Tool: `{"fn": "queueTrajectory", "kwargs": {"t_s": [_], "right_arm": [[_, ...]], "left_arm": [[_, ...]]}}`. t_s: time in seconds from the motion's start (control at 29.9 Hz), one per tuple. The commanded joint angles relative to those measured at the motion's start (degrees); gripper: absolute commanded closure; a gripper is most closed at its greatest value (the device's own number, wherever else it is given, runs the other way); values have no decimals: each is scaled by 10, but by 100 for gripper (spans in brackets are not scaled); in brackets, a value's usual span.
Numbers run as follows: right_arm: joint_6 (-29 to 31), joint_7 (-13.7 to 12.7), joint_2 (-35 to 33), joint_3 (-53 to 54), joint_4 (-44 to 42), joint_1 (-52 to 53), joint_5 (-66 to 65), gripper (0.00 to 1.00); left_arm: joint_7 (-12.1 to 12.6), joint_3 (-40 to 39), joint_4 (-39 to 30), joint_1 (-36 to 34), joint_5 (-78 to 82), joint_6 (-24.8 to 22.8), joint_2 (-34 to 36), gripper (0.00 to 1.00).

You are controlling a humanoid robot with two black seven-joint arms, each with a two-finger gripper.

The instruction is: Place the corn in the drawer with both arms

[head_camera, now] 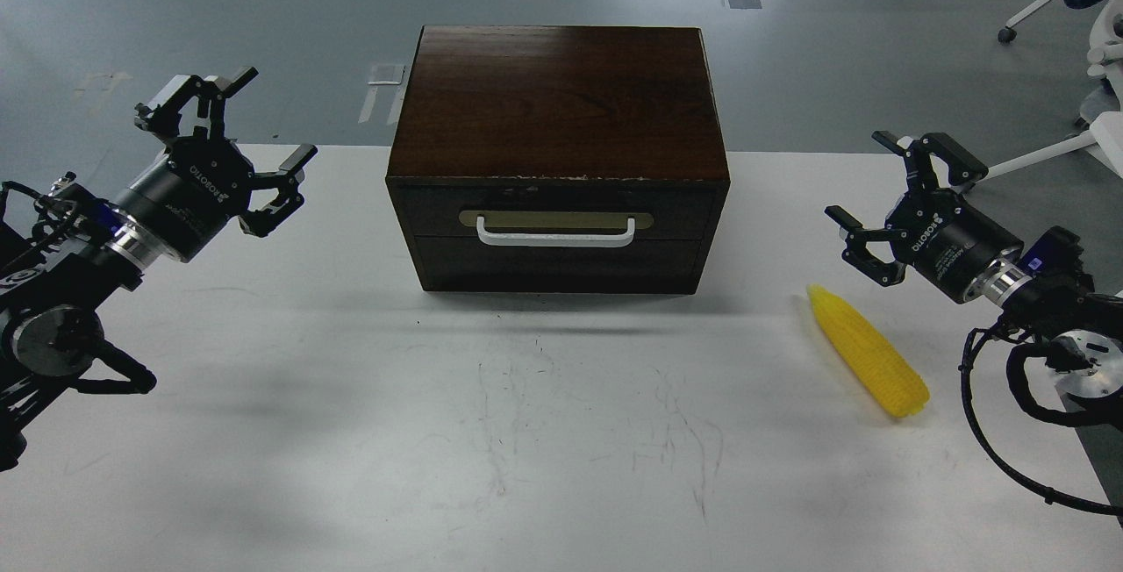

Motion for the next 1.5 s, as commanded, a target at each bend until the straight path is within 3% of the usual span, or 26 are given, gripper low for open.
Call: {"fn": "queueTrajectory", "kwargs": {"t_s": [0.0,0.3,0.53,0.7,0.9,1.04,1.14,1.47], "right_arm": [[0,0,0,0,0,-1,-1,1],[-3,0,-1,0,0,0,-3,1],[-6,0,-2,0,0,-1,-6,1],[-6,0,-3,0,-4,0,-6,1],[-6,0,-8,1,-8,0,-7,1],[-6,0,-12,1,-14,-1,-8,1],[-6,0,-12,1,-18,-1,-14,1],[-8,0,-12,1,-23,-1,-15,1]], "left_arm": [[0,-1,0,0,1,0,1,2],[-1,-2,3,-2,0,0,7,2],[-8,-28,13,-23,9,0,49,2],[-17,-32,-23,-103,215,0,69,2],[-17,-30,-137,-194,492,0,62,2],[-17,-23,-227,-257,690,0,13,2],[-17,-12,-243,-278,801,0,-34,2],[-17,235,-208,-454,1054,0,-156,2]]}}
